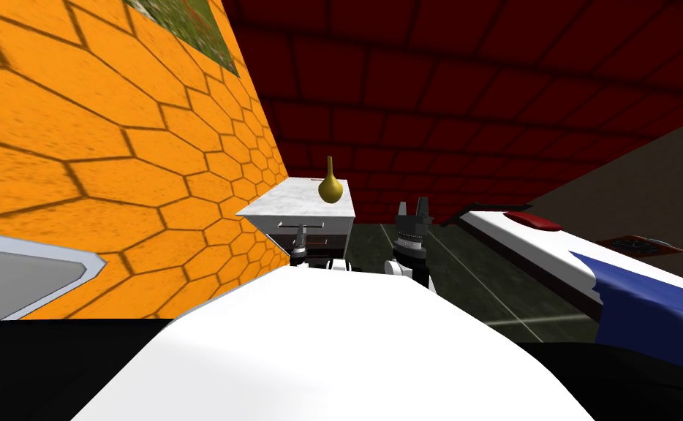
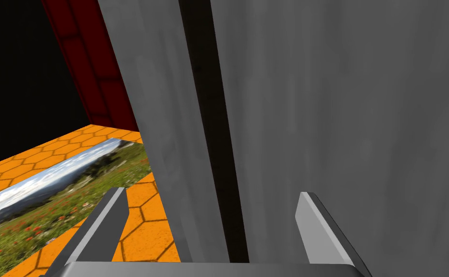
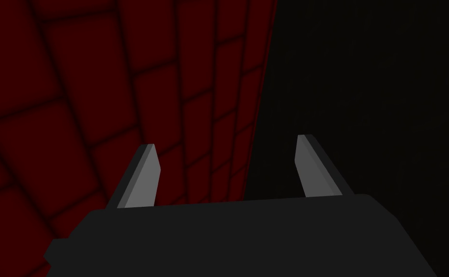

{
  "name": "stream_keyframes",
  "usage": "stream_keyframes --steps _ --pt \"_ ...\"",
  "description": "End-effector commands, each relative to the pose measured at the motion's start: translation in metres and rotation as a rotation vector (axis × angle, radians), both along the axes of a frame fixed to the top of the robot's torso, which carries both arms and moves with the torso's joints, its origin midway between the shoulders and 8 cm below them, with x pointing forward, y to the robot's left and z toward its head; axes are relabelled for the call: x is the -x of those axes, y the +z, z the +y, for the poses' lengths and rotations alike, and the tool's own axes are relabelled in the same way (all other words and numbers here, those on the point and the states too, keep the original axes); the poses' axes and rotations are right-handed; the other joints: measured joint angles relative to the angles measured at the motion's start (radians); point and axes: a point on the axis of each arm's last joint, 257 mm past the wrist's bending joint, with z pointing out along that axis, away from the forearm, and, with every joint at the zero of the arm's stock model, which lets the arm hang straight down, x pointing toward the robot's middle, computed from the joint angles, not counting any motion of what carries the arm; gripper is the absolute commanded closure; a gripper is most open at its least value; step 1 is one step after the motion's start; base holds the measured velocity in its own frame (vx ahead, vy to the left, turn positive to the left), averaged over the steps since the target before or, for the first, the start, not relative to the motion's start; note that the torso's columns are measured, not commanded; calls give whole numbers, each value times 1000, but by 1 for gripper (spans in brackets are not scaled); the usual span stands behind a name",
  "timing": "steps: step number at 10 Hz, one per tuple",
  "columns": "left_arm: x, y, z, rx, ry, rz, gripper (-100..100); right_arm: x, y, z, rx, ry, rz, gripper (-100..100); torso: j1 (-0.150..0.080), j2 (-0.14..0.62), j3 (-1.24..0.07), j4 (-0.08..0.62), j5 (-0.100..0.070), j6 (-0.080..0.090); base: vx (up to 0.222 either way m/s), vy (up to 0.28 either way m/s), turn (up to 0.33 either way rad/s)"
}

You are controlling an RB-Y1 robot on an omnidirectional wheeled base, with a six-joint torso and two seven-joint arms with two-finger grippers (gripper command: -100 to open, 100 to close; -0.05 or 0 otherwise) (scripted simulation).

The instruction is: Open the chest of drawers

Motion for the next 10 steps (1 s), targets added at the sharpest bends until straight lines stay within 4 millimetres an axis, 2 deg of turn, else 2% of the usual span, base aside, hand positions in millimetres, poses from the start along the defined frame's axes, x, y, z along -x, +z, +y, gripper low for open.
stream_keyframes --steps 1,3,6,8,10 --pt "10 -5 -2 0 3 3 100 0 0 0 0 0 0 0 0 -1 0 0 0 0 20 6 -28" --pt "20 -10 -2 0 6 3 100 0 0 0 0 0 0 0 -2 2 0 4 -3 0 36 12 -15" --pt "45 -20 -4 1 13 3 100 0 0 0 0 0 0 0 -1 0 0 -1 0 1 36 12 -21" --pt "30 -13 -3 1 7 -4 100 0 0 0 0 0 0 0 0 -2 -1 -2 1 1 -41 -13 23" --pt "15 -7 -3 1 -2 0 100 0 0 0 0 0 0 0 -1 6 4 1 0 0 -165 -25 40"
